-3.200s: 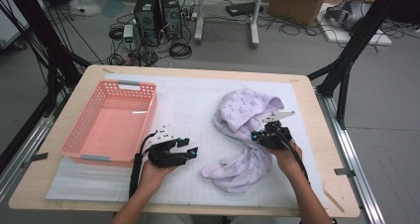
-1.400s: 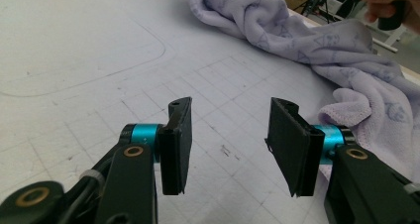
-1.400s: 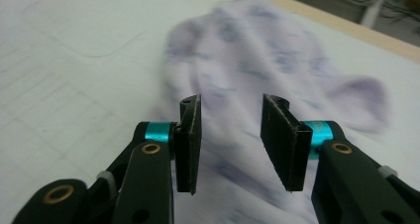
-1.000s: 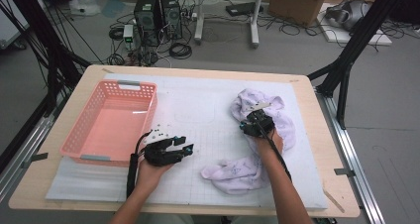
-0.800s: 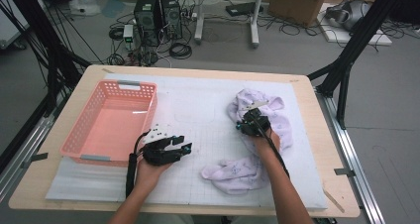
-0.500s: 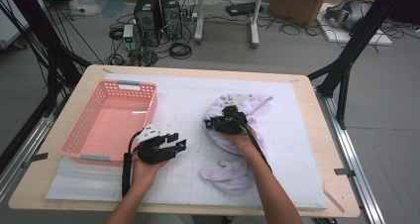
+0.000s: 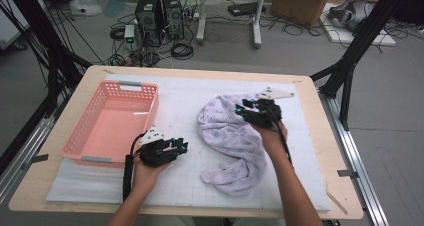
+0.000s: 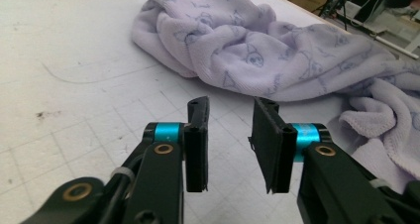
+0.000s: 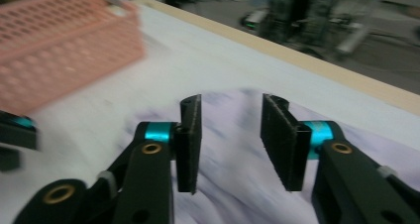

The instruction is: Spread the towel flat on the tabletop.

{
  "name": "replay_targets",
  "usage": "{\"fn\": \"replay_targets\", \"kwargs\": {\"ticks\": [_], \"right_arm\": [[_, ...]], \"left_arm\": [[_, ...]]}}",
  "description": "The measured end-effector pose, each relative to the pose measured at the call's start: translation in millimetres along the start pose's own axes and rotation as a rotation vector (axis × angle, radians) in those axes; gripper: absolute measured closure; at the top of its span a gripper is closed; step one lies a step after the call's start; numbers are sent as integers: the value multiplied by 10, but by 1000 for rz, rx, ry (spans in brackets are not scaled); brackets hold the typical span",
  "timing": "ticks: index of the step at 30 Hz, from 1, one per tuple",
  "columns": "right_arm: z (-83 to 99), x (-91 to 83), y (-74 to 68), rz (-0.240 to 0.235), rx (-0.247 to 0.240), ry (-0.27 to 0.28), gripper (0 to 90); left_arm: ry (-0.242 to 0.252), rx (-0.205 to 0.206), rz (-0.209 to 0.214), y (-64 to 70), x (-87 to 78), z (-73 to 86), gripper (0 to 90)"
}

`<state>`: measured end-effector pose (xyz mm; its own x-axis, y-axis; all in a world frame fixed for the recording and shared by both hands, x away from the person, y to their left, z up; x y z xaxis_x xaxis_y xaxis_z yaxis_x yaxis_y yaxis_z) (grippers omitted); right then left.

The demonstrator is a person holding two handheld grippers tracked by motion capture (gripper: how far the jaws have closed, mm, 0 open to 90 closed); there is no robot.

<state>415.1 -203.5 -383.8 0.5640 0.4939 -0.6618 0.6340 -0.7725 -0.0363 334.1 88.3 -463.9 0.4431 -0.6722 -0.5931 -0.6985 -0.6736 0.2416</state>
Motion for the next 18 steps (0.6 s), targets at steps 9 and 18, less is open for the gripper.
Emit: {"fn": "replay_targets", "kwargs": {"ticks": [9,18], "right_arm": [[914,168,422,-36,191,-224,538],[878,441,6,-11,-14,-307,710]], "left_arm": [[-1,-11,-8,-18,26,4,632],[-5,-10,-4,-15,46,11,624]]}}
Point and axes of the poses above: each handheld gripper's, and its own axes: x roughly forward along the jaws, z roughly out of its underside, y roughly to its right, the point moved 5 cm from there along x, roughly forward along the jaws, and after that the axes turned 15 degrees about -y, right-handed, at the moved point
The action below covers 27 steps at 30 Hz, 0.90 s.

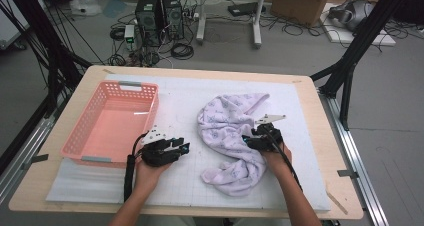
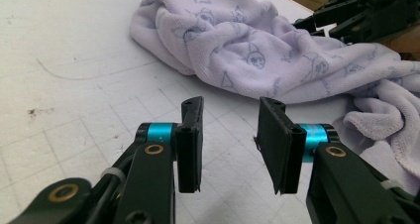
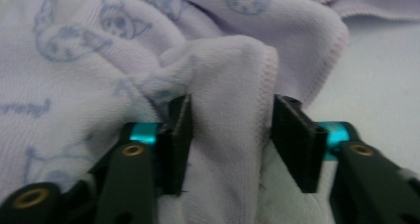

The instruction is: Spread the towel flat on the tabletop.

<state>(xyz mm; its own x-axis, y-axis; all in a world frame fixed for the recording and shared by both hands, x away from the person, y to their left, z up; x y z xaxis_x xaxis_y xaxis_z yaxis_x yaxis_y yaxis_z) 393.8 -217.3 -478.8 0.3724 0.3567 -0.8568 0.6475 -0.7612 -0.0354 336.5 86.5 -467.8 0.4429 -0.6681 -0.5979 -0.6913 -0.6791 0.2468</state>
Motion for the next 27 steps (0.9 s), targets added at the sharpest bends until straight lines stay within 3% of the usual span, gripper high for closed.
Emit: {"fn": "replay_targets", "kwargs": {"ticks": [1,3,5,6,7,9,11,13,16,18,20,21,22,23,24,26,27], "right_arm": [[-5,-11,-54,-7,-49,-10,784],[3,-48,-28,-3,-65,-6,799],[22,-144,95,29,-20,32,801],[22,-144,95,29,-20,32,801],[56,-279,273,101,50,77,795],[110,-416,444,194,105,95,792],[184,-525,609,307,152,90,788],[278,-567,736,366,205,66,779],[390,-561,795,344,252,62,712],[424,-613,767,330,261,108,659],[448,-702,736,308,270,156,597],[448,-702,736,308,270,156,597],[472,-801,688,285,259,201,591],[489,-844,663,281,248,214,588],[506,-882,632,276,243,225,588],[552,-939,578,266,230,248,580],[552,-939,578,266,230,248,580]], "left_arm": [[-1,1,0,0,0,1,624],[-2,-2,1,0,0,3,624],[-2,1,0,0,-1,4,625],[-2,0,0,2,-1,4,625],[-5,2,-2,9,6,9,638],[-7,6,-5,12,9,8,644],[-4,2,1,17,11,7,644],[-6,6,0,25,17,5,644],[-4,0,12,37,25,1,646],[-5,-3,28,65,51,-8,659],[-34,24,61,154,142,-50,680],[-34,24,61,154,142,-50,689],[-54,45,82,244,240,-110,698],[-54,45,82,244,240,-110,703],[-63,63,90,335,365,-189,705],[-65,71,93,375,432,-225,710],[-90,77,103,416,511,-263,710]]}}
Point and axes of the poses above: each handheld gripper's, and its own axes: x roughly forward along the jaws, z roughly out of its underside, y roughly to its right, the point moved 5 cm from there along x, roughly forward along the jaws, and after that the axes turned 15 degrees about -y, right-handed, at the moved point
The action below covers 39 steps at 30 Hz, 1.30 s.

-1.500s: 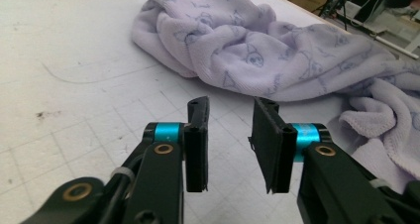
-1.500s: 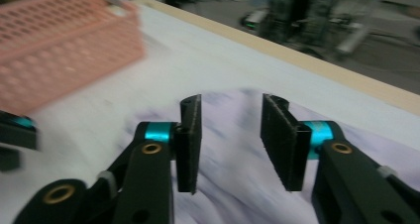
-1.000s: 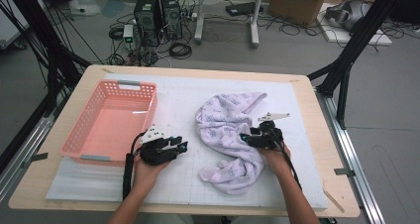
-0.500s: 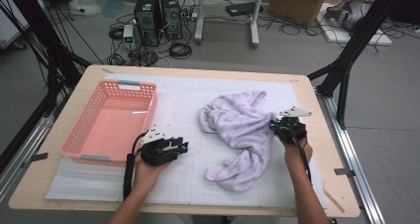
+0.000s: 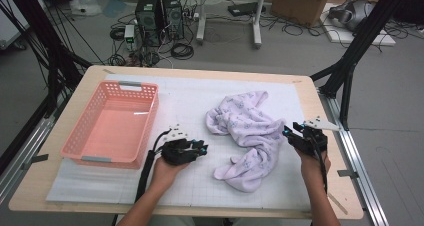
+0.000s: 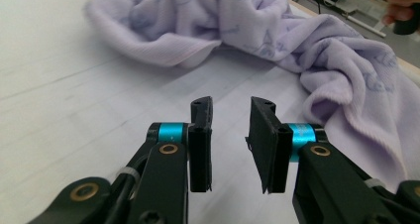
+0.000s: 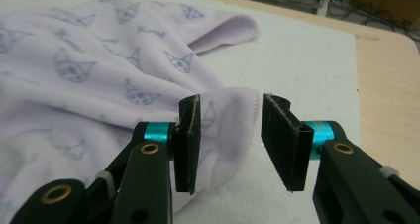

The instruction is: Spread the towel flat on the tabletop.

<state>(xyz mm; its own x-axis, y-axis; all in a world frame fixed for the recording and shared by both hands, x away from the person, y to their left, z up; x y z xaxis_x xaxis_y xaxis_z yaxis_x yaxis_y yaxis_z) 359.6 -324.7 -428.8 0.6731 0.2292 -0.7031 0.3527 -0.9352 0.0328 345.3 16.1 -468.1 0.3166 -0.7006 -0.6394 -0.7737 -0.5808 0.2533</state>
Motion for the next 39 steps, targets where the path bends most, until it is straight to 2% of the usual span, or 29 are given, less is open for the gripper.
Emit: {"fn": "replay_targets", "kwargs": {"ticks": [1,2,3,4,5,6,7,9,10,12,13,14,15,17,21,23,24,25,27,28,29,30,31,32,34,35,36,39], "right_arm": [[55,-35,-24,-13,-5,6,578],[83,-36,-32,-19,-9,8,577],[107,-33,-37,-25,-10,2,577],[124,-26,-34,-28,-15,-3,578],[135,-21,-31,-35,-12,-9,577],[141,-17,-27,-39,-5,-9,577],[145,-17,-24,-43,-4,-9,577],[147,-23,-20,-52,2,-4,577],[144,-27,-17,-55,0,1,577],[144,-35,-18,-60,1,4,577],[146,-37,-18,-62,8,2,577],[146,-37,-18,-62,8,2,577],[144,-34,-7,-59,2,7,577],[143,-36,-2,-64,12,10,577],[145,-49,-11,-66,10,12,577],[143,-47,-14,-65,8,14,577],[145,-44,-17,-65,10,10,578],[146,-40,-14,-65,8,8,577],[143,-27,-20,-67,13,10,577],[144,-25,-19,-67,9,8,577],[147,-25,-22,-67,9,5,578],[147,-26,-23,-68,9,7,578],[150,-31,-24,-69,14,4,578],[152,-34,-16,-68,14,7,577],[162,-36,2,-68,19,7,577],[168,-33,15,-68,25,7,578],[177,-29,23,-72,35,4,577],[192,-22,45,-70,39,0,577]], "left_arm": [[-20,9,10,67,142,-106,690],[-22,5,12,99,210,-160,669],[-22,5,12,99,210,-160,642],[-42,5,14,120,282,-209,620],[-73,6,-5,133,417,-290,609],[-73,6,-5,133,417,-290,602],[-95,-1,-7,132,534,-347,599],[-113,-6,-12,129,593,-370,556],[-125,-20,-22,149,693,-404,529],[-158,9,-12,214,762,-428,499],[-158,9,-12,214,762,-428,494],[-161,23,5,271,788,-440,494],[-166,42,19,333,818,-452,491],[-192,94,17,468,923,-501,473],[-208,109,8,549,1036,-560,455],[-210,127,-19,599,1094,-589,456],[-221,165,-59,641,1134,-606,471],[-221,165,-59,641,1134,-606,504],[-220,234,-115,679,1161,-611,635],[-221,225,-104,665,1151,-614,684],[-221,225,-104,665,1151,-614,797],[-222,207,-78,645,1137,-613,842],[-222,177,-53,622,1129,-610,846],[-218,166,-47,605,1110,-605,851],[-149,127,-32,528,966,-616,855],[-149,127,-32,528,966,-616,855],[-107,102,-24,450,822,-619,855],[-67,77,-42,347,661,-606,855]]}}
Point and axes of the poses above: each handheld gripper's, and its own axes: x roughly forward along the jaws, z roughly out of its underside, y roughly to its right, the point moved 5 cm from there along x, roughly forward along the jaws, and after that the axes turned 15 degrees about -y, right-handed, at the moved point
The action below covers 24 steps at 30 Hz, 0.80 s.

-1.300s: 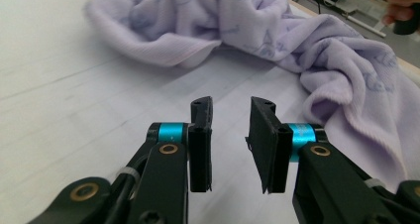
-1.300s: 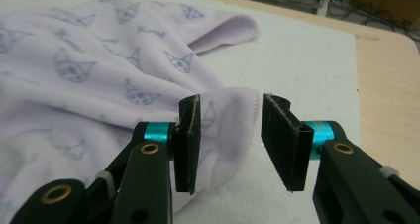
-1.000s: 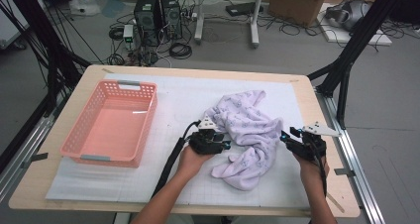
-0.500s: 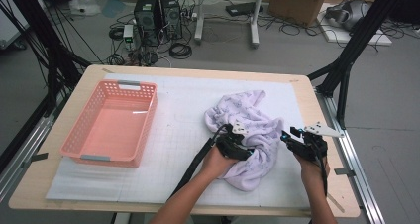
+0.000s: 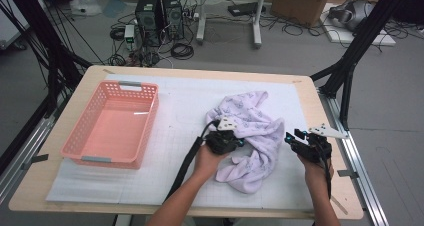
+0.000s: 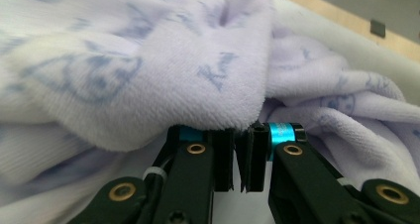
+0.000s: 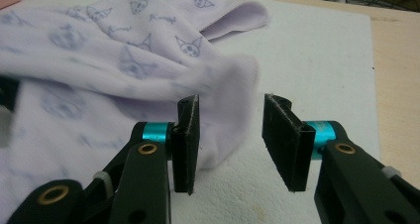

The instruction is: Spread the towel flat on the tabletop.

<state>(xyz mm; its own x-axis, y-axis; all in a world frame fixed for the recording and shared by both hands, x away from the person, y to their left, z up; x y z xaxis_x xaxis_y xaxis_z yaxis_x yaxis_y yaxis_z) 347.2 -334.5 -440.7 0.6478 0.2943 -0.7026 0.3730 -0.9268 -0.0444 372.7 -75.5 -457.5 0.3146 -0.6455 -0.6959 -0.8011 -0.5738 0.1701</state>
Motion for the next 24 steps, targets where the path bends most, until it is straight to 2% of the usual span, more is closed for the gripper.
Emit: {"fn": "replay_targets", "kwargs": {"ticks": [1,2,4,5,6,7,8,9,12,13,15,16,17,18,19,21,23,24], "right_arm": [[3,4,1,0,3,-2,578],[6,9,0,-1,4,-5,577],[14,24,-7,-5,5,-14,577],[17,37,-12,-7,4,-18,577],[24,48,-25,-12,3,-28,577],[24,48,-25,-12,3,-28,577],[26,84,-67,-29,-2,-40,576],[28,106,-98,-37,-7,-52,576],[18,191,-216,-59,-52,-77,575],[10,222,-262,-67,-70,-83,575],[2,252,-314,-78,-81,-92,575],[-19,319,-410,-97,-105,-107,581],[-19,319,-410,-97,-105,-107,581],[-40,387,-496,-116,-132,-125,612],[-51,419,-538,-128,-143,-133,640],[-71,471,-612,-153,-170,-148,730],[-83,498,-649,-167,-182,-154,766],[-115,556,-715,-181,-204,-167,814]], "left_arm": [[39,-41,-25,-136,-167,46,855],[39,-41,-25,-136,-167,46,855],[66,-79,-55,-294,-332,110,855],[80,-114,-99,-465,-488,190,855],[80,-114,-99,-465,-488,190,855],[90,-138,-126,-555,-564,231,855],[119,-204,-185,-743,-708,308,855],[119,-204,-185,-743,-708,308,855],[126,-276,-264,-998,-855,414,853],[107,-309,-284,-1090,-882,478,850],[99,-315,-283,-1104,-878,503,822],[110,-326,-254,-1084,-867,538,761],[110,-326,-254,-1084,-867,538,659],[119,-340,-235,-1060,-861,552,576],[126,-339,-190,-989,-855,589,534],[95,-306,-174,-904,-847,625,476],[100,-293,-164,-857,-853,644,471],[103,-283,-160,-820,-870,666,478]]}}
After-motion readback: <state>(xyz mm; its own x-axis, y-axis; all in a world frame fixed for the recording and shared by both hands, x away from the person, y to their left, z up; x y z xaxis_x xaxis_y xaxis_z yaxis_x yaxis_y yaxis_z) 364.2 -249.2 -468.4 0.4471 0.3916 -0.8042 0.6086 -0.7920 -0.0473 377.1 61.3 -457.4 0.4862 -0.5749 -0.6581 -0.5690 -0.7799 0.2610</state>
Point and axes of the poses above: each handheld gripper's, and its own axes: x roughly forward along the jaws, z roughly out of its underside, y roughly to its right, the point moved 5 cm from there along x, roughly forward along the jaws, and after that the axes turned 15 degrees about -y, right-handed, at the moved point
